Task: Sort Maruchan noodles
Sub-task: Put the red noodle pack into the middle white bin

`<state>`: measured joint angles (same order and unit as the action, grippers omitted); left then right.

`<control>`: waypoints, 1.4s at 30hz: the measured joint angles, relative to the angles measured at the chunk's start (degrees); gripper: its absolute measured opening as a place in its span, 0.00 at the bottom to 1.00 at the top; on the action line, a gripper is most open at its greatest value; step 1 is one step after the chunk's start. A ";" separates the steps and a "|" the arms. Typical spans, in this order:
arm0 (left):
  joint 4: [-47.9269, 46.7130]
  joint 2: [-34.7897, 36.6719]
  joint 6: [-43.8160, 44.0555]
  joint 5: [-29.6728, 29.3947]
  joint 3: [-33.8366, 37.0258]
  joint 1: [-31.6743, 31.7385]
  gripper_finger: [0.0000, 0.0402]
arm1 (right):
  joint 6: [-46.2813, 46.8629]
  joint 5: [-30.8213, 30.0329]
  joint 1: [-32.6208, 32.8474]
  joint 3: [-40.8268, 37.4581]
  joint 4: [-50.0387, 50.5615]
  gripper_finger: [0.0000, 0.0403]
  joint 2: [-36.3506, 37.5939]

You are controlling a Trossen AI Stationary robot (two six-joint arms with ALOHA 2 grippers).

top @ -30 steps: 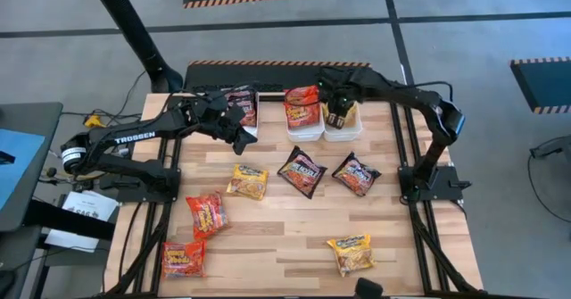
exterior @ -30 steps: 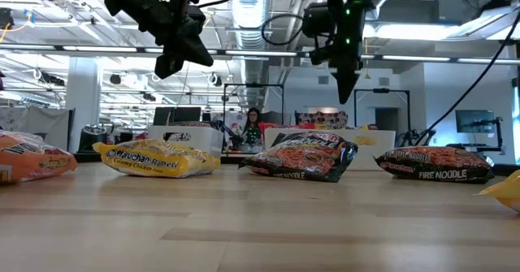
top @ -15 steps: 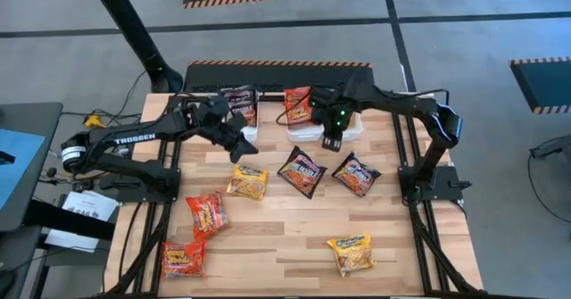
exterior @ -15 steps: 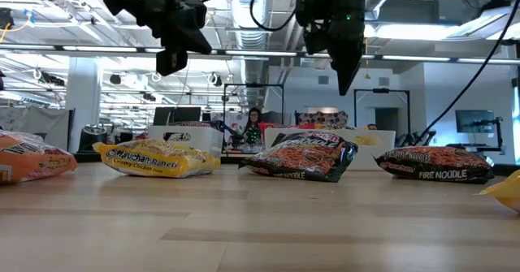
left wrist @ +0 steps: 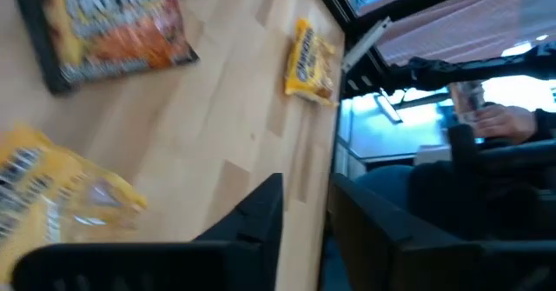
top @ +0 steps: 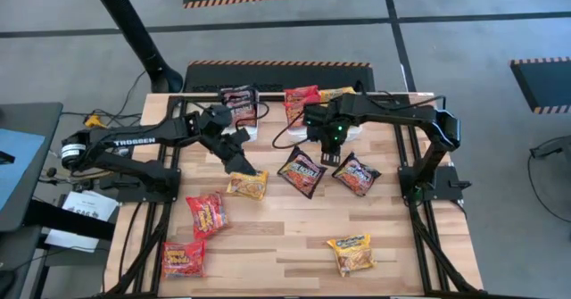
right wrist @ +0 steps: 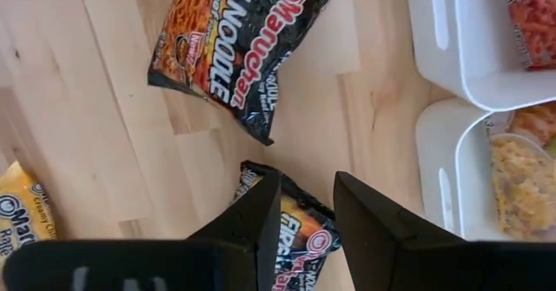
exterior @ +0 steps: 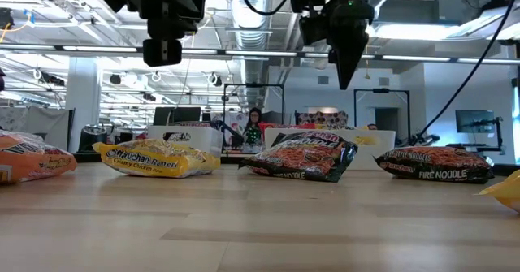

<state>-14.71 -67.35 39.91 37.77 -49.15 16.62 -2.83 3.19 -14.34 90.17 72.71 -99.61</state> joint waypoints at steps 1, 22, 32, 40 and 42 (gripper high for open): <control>-0.03 0.00 1.22 0.03 0.00 -0.45 0.25 | 0.29 -0.01 0.21 0.00 0.33 0.33 0.00; -30.90 7.01 26.53 -11.36 -0.04 -18.95 0.40 | 1.40 -0.03 0.87 -0.02 1.50 0.33 0.00; -33.19 15.19 48.14 -25.66 2.34 -36.23 0.39 | 1.53 -0.03 0.89 -0.02 1.47 0.33 -0.02; -39.79 17.97 59.16 -37.69 2.54 -47.39 0.39 | 3.04 -0.03 1.90 -0.02 1.35 0.33 -0.02; -40.39 17.88 61.90 -40.79 2.54 -50.19 0.39 | 3.13 -0.03 2.38 -0.02 0.84 0.33 -0.02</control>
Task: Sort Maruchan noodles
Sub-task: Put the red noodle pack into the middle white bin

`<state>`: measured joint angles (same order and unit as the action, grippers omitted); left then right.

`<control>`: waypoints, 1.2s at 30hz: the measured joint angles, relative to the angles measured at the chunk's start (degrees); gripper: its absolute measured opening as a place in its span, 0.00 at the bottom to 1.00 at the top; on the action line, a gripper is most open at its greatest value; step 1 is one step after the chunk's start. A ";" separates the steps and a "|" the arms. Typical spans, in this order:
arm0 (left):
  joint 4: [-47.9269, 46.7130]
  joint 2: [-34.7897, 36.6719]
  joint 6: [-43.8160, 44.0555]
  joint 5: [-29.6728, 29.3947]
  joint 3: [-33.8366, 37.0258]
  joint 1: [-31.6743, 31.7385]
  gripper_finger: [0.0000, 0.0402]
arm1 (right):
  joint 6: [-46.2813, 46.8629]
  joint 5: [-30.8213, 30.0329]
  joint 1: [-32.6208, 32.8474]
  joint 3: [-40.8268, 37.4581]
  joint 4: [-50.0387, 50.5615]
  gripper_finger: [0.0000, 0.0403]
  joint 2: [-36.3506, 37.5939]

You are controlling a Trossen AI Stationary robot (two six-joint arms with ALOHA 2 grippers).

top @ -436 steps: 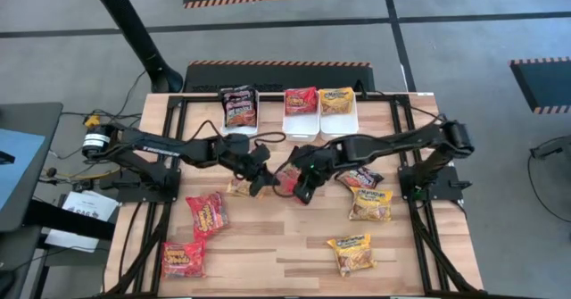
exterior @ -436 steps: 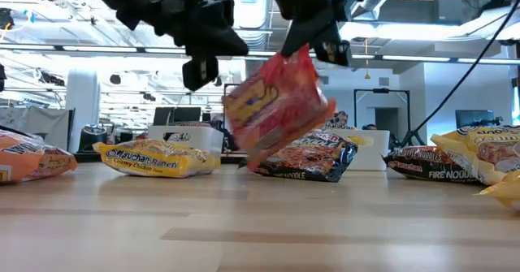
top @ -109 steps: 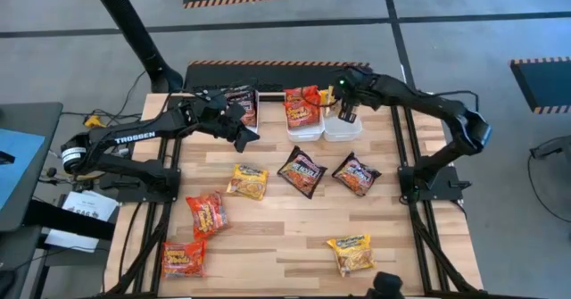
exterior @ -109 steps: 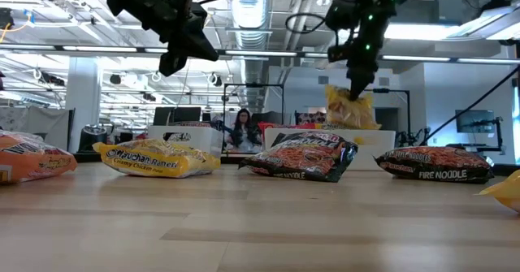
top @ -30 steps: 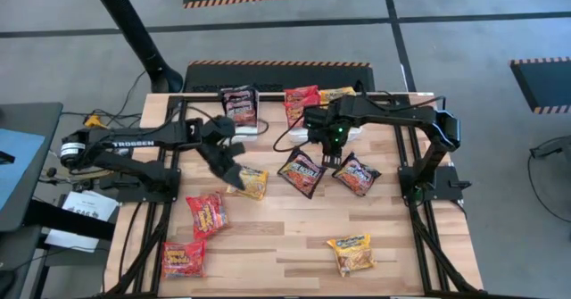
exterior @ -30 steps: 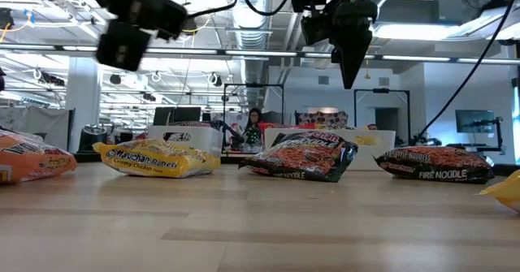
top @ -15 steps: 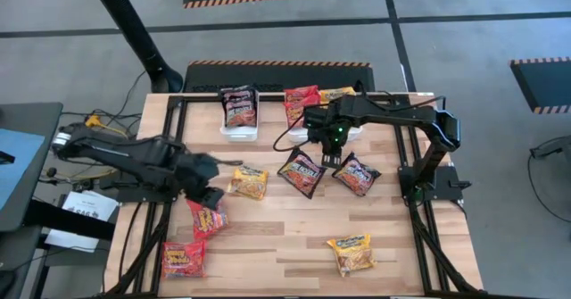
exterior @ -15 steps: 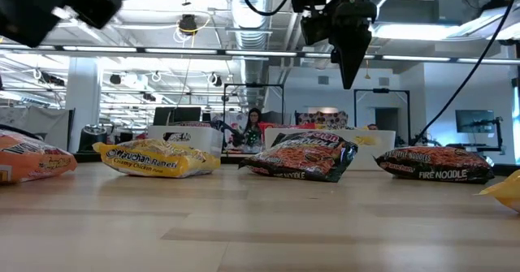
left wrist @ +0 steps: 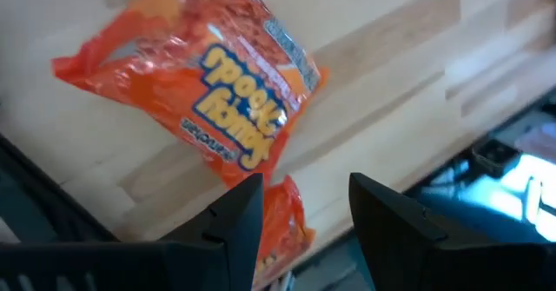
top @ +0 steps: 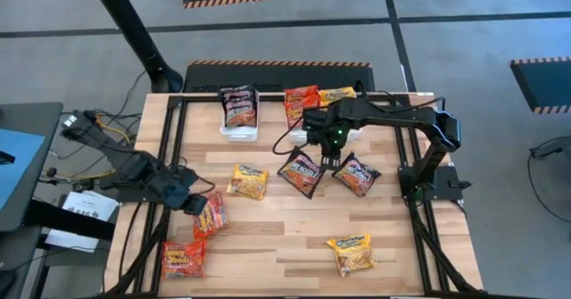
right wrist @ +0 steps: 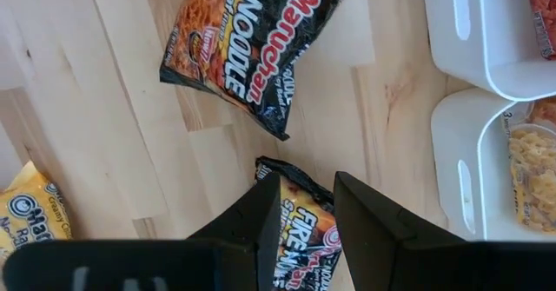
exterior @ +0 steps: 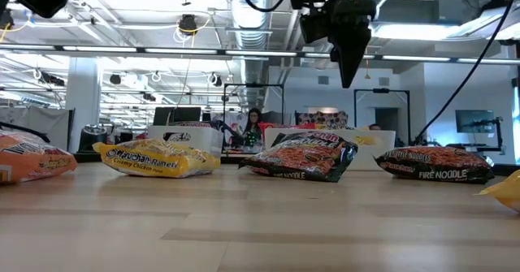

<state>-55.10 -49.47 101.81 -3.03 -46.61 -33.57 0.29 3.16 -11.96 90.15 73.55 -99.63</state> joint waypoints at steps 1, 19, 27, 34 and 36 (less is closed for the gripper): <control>-0.45 -0.04 1.70 -2.07 0.00 -1.42 0.39 | 0.69 0.00 0.30 0.00 -0.21 0.33 0.00; -2.13 -11.66 21.39 -10.02 0.00 -13.43 0.39 | 9.48 0.00 6.81 0.00 -0.69 0.33 0.00; -8.65 -12.04 33.30 -9.32 0.00 -17.94 0.39 | 9.96 0.00 11.09 0.00 -0.73 0.33 0.00; -8.03 -13.58 33.56 -12.94 0.00 -17.85 0.39 | 10.39 0.00 14.23 0.00 -0.93 0.33 0.00; -8.00 -14.66 33.75 -12.87 0.00 -17.67 0.39 | 10.94 0.00 14.78 0.00 -1.18 0.33 0.00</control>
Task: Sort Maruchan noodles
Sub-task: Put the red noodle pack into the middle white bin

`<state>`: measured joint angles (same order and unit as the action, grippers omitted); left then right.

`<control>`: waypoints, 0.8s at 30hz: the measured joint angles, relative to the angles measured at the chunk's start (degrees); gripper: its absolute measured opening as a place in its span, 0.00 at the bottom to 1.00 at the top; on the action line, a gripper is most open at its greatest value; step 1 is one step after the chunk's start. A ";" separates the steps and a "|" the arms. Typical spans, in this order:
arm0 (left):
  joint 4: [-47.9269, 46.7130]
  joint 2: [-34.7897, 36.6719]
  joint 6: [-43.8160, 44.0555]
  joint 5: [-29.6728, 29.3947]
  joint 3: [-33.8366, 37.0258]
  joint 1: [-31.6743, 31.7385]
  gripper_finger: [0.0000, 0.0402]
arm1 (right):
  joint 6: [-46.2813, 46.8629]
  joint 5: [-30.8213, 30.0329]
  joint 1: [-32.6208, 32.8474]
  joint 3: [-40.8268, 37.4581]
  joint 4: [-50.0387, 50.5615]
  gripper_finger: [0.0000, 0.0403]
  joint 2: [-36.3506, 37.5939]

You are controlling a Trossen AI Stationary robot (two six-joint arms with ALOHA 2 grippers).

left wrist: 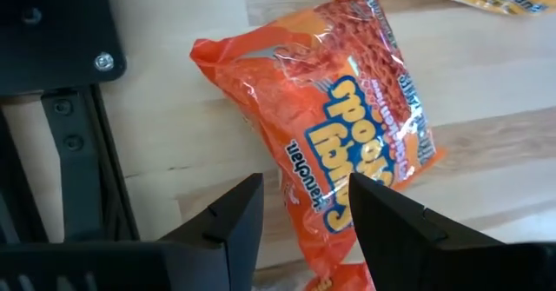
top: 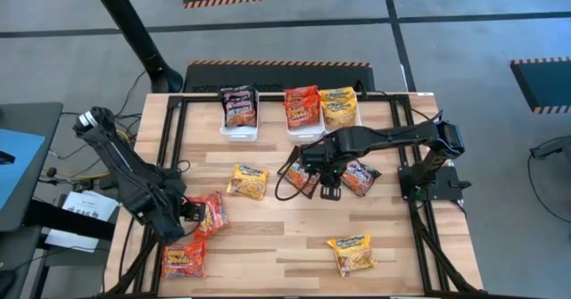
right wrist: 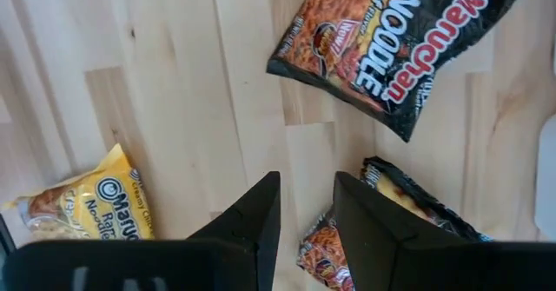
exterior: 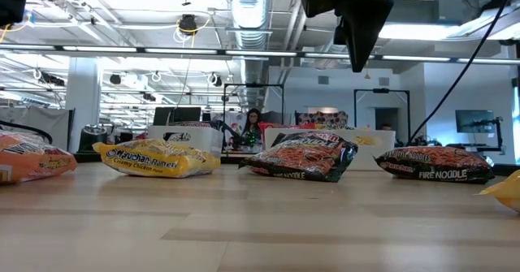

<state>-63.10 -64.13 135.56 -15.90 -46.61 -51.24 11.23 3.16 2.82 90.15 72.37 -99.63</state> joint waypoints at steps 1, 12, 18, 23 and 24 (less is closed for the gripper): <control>0.09 -0.59 0.04 0.02 0.00 0.15 0.39 | 0.27 0.00 0.24 0.00 -0.28 0.33 0.00; 3.82 -5.52 0.11 -0.35 0.00 3.85 0.39 | 0.95 -0.02 0.71 0.00 -1.25 0.33 0.00; 6.13 -10.17 0.66 3.24 0.00 3.95 0.39 | 0.95 -0.04 0.71 0.00 -1.25 0.33 0.00; 10.22 -14.44 0.31 1.98 0.00 5.32 0.39 | 0.95 -0.04 0.71 0.00 -1.25 0.33 0.00; 10.63 -15.25 0.31 2.16 0.00 5.69 0.39 | 0.95 -0.04 0.71 0.00 -1.25 0.33 0.00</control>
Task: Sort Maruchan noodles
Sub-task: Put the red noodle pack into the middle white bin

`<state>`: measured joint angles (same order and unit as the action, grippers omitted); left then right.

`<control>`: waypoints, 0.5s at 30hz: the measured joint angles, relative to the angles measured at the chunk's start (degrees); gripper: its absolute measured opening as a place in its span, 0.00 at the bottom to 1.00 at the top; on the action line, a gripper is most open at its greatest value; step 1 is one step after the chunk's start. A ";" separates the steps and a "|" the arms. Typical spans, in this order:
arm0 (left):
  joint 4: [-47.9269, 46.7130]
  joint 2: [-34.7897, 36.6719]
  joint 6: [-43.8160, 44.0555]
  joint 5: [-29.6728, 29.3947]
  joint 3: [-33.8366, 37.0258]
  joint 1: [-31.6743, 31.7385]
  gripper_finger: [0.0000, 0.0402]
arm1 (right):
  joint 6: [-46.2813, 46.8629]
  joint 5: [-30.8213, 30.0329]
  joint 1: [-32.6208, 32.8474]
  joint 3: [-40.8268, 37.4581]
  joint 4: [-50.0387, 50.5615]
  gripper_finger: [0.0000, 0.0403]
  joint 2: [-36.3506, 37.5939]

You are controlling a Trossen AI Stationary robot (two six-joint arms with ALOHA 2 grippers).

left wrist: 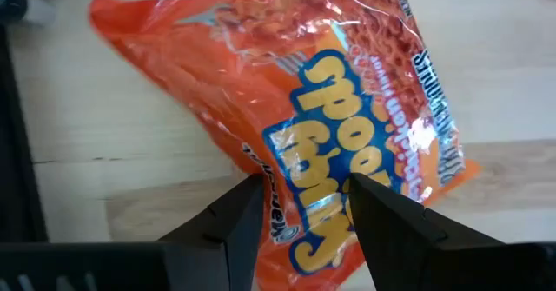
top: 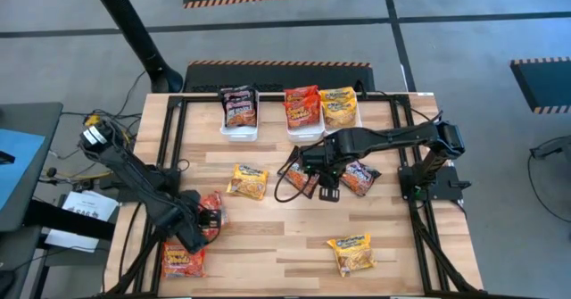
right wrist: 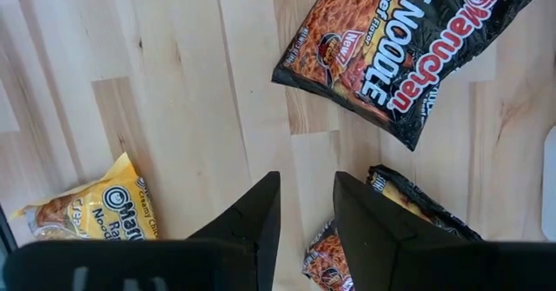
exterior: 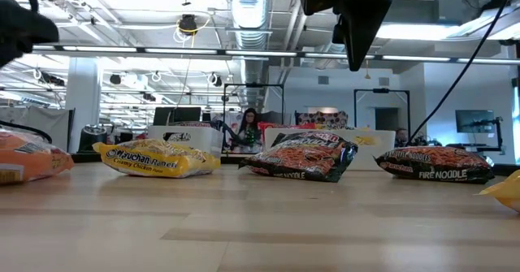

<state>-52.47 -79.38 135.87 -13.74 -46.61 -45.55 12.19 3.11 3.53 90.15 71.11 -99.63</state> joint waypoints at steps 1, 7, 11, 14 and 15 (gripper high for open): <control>0.15 -0.87 -0.02 0.26 0.00 0.27 0.39 | 0.00 0.00 0.00 0.00 0.00 0.33 0.00; 0.91 -4.91 -0.13 0.46 -0.25 1.33 0.39 | 0.00 0.00 0.00 0.00 0.02 0.33 0.00; 0.81 -6.83 -0.46 0.02 -0.33 2.11 0.39 | 0.63 0.00 0.11 0.00 0.02 0.33 0.00; 0.77 -7.80 -1.10 -0.06 -0.35 2.28 0.37 | 1.33 0.00 0.24 0.00 0.03 0.33 0.00; 0.82 -7.99 -1.38 -0.11 -0.35 2.28 0.36 | 1.36 0.00 0.26 0.00 0.07 0.33 0.00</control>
<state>-51.64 -87.37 134.50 -13.85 -46.96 -43.27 13.54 3.11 3.79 90.15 71.18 -99.63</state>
